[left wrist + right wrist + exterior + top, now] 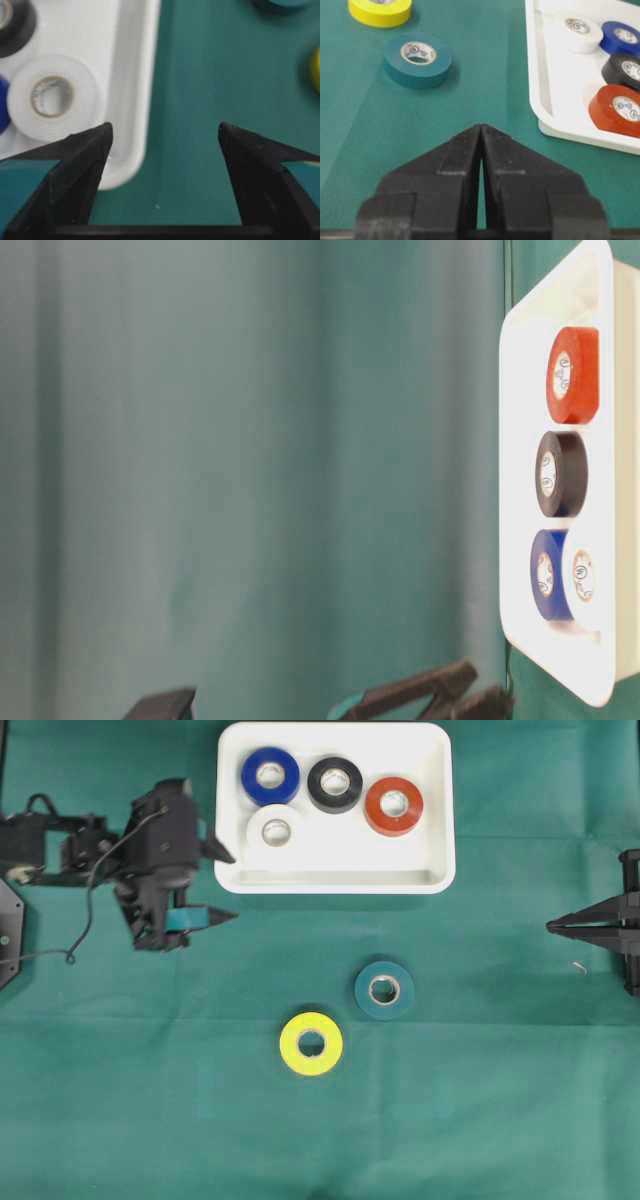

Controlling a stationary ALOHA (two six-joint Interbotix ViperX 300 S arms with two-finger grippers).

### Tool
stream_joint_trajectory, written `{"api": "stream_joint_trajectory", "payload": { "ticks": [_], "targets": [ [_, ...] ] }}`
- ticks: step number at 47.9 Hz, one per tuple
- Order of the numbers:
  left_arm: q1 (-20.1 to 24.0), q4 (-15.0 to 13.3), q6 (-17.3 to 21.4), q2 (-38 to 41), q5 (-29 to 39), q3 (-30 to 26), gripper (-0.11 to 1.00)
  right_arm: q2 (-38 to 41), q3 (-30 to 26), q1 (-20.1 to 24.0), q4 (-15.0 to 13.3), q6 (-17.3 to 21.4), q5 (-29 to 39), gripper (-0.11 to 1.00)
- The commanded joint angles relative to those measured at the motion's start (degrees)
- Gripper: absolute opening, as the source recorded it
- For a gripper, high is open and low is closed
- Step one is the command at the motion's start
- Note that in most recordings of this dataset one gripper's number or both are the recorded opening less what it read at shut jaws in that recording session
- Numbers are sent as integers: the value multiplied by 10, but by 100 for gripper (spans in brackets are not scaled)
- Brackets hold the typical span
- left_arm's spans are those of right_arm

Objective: Put the tape into the white case with the left arm.
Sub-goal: 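Release the white tape below the blue one and withdraw the left gripper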

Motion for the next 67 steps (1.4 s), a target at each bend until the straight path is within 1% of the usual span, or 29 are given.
{"api": "stream_joint_trajectory", "payload": {
  "ticks": [1,11,24,32,41,67],
  "targets": [
    [-13,-2,-7,-33,-22,15,84,4,-5,-1,-1,0,-4,-9],
    [-32,-1,-33,-79,-53,58,83,4,-5,-1,-1,0,-4,-9],
    [-86,-1,-37,-144,-78,106,81,4,-5,-1,0,0,-4,-9],
    [-113,-1,-34,-166,-90,134,81,4,-5,-1,0,0,-4,-9],
    [-116,-1,-33,-172,-104,143,81,4,-5,-1,-1,-1,-4,-9],
    [-116,-1,-36,-193,-103,151,81,4,-5,-1,-1,-1,-4,-9]
  ]
}}
